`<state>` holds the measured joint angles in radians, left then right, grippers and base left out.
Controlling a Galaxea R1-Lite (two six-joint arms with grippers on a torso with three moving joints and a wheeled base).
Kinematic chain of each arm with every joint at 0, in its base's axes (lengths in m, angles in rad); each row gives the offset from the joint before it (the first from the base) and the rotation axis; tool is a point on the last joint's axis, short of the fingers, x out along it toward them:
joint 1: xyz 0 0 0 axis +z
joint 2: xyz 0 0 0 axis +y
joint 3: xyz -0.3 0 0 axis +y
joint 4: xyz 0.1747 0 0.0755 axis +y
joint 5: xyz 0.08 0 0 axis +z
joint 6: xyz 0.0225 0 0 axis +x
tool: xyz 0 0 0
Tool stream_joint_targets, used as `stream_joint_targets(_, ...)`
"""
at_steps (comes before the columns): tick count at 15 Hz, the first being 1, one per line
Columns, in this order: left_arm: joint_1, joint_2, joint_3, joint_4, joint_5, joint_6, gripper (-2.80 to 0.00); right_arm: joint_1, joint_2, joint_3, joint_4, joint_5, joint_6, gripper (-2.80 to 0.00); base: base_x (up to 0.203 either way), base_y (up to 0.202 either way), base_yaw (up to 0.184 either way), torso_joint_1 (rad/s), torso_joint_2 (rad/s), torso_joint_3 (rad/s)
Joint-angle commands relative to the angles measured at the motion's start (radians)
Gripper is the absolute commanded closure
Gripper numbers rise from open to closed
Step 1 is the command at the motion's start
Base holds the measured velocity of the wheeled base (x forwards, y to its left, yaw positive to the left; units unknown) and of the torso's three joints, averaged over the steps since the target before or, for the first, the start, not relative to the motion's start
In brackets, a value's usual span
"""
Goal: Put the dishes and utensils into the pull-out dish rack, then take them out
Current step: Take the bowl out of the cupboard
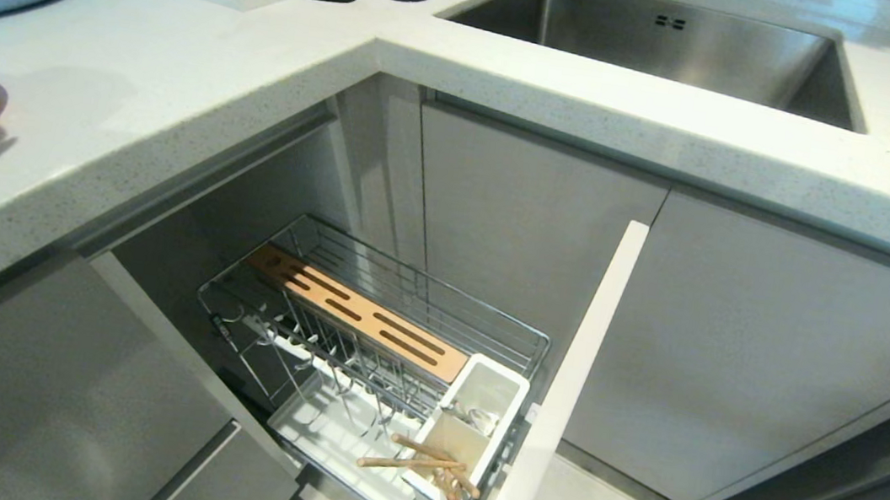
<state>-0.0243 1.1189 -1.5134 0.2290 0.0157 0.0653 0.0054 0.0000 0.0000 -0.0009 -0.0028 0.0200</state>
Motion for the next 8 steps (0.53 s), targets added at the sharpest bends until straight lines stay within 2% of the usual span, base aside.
stream_joint_targets(1, 0.250, -0.082, 0.000, 0.030, -0.043, 0.007, 0.00, 0.001, 0.000, 0.002, 0.000, 0.000, 0.000, 0.00, 0.000, 0.000, 0.000, 0.000, 0.00, 0.000)
stream_joint_targets(4, 0.552, -0.141, 0.009, 0.070, -0.112, 0.018, 0.00, 0.001, 0.000, 0.002, 0.000, 0.000, 0.000, 0.00, 0.000, 0.000, 0.000, 0.000, 0.00, 0.000)
stream_joint_targets(6, 0.704, -0.158, 0.008, 0.114, -0.151, 0.027, 0.00, 0.001, 0.000, 0.002, 0.001, 0.000, 0.000, 0.00, 0.000, 0.000, 0.000, 0.000, 0.00, 0.000)
stream_joint_targets(8, 0.842, -0.152, -0.022, 0.233, -0.251, 0.073, 0.00, 0.001, 0.000, 0.002, -0.001, 0.001, 0.000, 0.00, 0.000, 0.000, 0.000, 0.000, 0.00, 0.000)
